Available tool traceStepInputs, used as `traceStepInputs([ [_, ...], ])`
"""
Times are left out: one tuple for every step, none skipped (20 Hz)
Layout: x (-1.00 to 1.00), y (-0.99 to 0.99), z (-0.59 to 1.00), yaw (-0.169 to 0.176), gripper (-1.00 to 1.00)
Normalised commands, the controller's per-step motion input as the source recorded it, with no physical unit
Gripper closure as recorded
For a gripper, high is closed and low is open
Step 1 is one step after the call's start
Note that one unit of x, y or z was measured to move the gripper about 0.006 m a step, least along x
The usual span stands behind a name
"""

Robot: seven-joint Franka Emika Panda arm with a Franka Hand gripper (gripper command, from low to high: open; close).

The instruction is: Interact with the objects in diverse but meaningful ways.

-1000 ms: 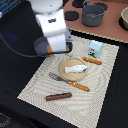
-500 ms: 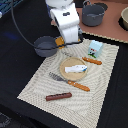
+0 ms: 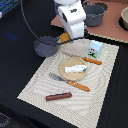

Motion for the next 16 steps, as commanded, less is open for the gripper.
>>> traceStepInputs([
  [0.32,0.34,-0.1,0.0,1.0],
  [0.27,0.3,-0.14,0.0,1.0],
  [0.26,0.25,-0.16,0.0,1.0],
  [0.25,0.23,-0.17,0.0,1.0],
  [0.24,0.23,-0.19,0.0,1.0],
  [0.24,0.23,-0.18,0.0,1.0],
  [0.27,0.25,-0.17,0.0,1.0],
  [0.29,0.27,-0.16,0.0,1.0],
  [0.32,0.28,-0.16,0.0,1.0],
  [0.32,0.28,-0.13,0.0,1.0],
  [0.37,0.32,-0.12,0.0,1.0],
  [0.35,0.32,-0.12,0.0,1.0],
  [0.37,0.34,-0.12,0.0,1.0],
  [0.36,0.35,-0.13,0.0,1.0],
  [0.35,0.37,-0.15,0.0,1.0],
  [0.34,0.39,-0.15,0.0,1.0],
])
